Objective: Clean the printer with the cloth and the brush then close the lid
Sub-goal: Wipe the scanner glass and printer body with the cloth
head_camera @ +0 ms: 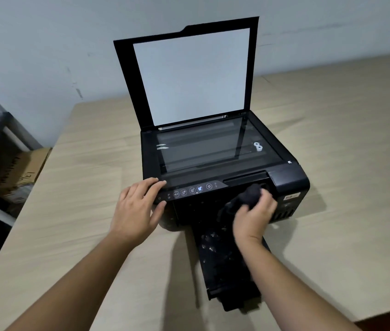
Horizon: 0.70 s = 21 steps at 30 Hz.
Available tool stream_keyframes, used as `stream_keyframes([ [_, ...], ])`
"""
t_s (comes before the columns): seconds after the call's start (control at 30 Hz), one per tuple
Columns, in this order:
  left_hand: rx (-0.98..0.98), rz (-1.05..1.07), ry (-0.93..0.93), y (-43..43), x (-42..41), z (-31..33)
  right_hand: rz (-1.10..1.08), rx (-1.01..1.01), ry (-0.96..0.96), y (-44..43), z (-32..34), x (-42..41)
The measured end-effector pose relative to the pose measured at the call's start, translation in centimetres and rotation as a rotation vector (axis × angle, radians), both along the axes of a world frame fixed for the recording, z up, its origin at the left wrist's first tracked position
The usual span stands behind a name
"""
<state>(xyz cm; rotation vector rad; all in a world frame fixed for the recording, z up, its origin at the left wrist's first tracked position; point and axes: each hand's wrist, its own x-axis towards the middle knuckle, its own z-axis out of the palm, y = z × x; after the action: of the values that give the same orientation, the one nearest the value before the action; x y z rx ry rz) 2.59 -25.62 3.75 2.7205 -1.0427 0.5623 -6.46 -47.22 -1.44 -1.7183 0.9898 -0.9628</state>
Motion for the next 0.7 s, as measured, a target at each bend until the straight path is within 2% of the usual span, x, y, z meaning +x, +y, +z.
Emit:
stream_keyframes([
  [0.07,-0.021,0.005,-0.004,0.0,0.0,0.1,-0.060,0.024,-0.009,-0.2,0.3,0.3],
  [0.23,-0.065,0.024,-0.020,0.0,-0.3,-0.3,0.252,-0.159,0.030,3.8,-1.0,0.0],
  [0.4,-0.069,0.023,-0.024,-0.1,-0.6,-0.6,0.040,-0.015,-0.053,-0.1,1.2,0.2],
  [0.5,-0.071,0.019,-0.034,-0.4,-0.7,-0.7,0.087,-0.111,0.005,0.2,0.3,0.1],
  [0.6,-0.061,0.026,-0.037,-0.3,-0.6,-0.7,0.121,0.029,0.125,0.7,-1.2,-0.3],
  [0.7,-0.064,0.041,-0.037,0.1,-0.5,-0.7,0.005,0.111,0.003,-0.1,0.4,0.5],
])
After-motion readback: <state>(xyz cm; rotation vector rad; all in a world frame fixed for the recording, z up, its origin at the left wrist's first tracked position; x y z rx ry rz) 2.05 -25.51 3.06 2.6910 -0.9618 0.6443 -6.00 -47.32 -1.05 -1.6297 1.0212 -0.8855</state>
